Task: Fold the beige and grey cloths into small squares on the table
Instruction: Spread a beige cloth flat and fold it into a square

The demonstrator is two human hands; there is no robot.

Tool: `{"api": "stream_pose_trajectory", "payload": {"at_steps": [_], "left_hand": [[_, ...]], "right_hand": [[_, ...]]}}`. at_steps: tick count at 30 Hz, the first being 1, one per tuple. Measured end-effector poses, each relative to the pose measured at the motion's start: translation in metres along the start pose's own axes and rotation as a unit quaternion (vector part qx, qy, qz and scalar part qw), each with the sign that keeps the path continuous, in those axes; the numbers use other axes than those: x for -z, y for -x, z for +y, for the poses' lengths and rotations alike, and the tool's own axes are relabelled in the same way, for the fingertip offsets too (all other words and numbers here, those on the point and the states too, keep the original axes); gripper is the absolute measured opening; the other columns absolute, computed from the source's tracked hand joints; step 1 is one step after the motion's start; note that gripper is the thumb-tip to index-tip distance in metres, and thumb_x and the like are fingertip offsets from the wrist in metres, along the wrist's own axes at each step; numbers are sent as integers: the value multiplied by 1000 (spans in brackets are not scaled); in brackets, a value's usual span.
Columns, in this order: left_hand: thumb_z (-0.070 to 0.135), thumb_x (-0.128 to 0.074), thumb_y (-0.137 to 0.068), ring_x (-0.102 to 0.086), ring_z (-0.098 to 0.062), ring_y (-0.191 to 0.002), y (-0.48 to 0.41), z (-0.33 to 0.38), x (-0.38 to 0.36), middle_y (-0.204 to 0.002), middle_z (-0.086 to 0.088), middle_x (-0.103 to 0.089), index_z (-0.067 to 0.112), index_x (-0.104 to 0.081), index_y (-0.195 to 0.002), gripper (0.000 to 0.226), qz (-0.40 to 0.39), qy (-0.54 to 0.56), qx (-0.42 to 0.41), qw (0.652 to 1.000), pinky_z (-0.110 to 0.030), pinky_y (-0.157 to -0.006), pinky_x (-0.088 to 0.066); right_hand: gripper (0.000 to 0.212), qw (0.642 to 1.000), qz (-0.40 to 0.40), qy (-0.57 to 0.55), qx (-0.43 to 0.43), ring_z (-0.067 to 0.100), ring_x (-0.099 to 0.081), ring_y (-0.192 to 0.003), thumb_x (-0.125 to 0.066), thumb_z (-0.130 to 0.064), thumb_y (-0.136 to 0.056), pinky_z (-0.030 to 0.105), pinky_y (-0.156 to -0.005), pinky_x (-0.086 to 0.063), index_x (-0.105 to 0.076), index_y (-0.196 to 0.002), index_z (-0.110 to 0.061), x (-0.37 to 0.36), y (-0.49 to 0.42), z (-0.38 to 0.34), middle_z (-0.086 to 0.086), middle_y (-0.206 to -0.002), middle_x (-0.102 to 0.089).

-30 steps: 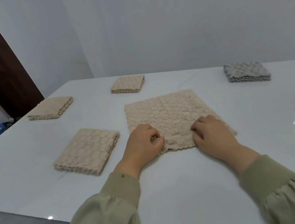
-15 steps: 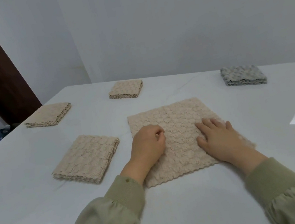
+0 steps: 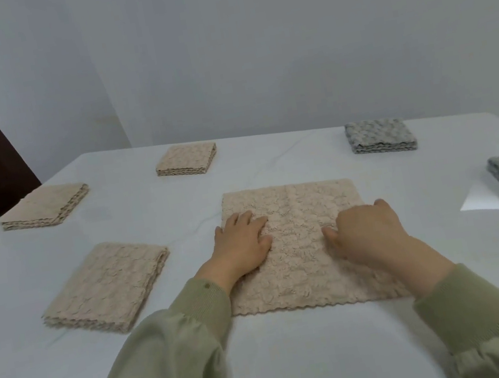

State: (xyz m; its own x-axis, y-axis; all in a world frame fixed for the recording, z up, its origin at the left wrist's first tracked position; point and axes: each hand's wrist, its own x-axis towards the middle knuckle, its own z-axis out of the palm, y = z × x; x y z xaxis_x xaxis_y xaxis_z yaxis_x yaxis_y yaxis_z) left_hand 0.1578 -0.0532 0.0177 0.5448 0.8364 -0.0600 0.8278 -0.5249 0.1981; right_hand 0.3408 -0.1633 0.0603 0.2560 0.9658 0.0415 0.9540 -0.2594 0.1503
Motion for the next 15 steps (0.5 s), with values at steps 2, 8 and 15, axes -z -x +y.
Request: {"api": "stream_pose_trajectory", "payload": {"at_steps": [2,8,15], "left_hand": [[43,-33,-97,-42,-26,-123,-11,9,10,-133,-2,-51,26,-54,-127,40,41,-15,10,999,-44,-98,-36],[29,-33,-98,-45,-28,-118,-57,0,26,-128,-6,-53,19,-54,-128,38,101,30,78,991,-39,-93,-40],[27,-35,-99,-35,-29,-127,-86,-29,10,-140,-5,-47,19,-44,-138,41,134,41,102,985,-40,-98,-34]], "right_hand": [[45,999,25,-23,-22,15,-39,-54,-30,-37,-98,34,-79,-33,-36,-59,-15,1,-24,6,-3,-60,-41],[28,992,66,-97,-39,29,-50,-101,-35,-25,-96,37,-79,-38,-53,-108,-8,-29,-85,23,9,-107,-58],[39,979,65,-174,-81,32,-42,-118,-37,-27,-95,42,-96,-34,-45,-128,-8,-63,-104,30,11,-128,-50]]}}
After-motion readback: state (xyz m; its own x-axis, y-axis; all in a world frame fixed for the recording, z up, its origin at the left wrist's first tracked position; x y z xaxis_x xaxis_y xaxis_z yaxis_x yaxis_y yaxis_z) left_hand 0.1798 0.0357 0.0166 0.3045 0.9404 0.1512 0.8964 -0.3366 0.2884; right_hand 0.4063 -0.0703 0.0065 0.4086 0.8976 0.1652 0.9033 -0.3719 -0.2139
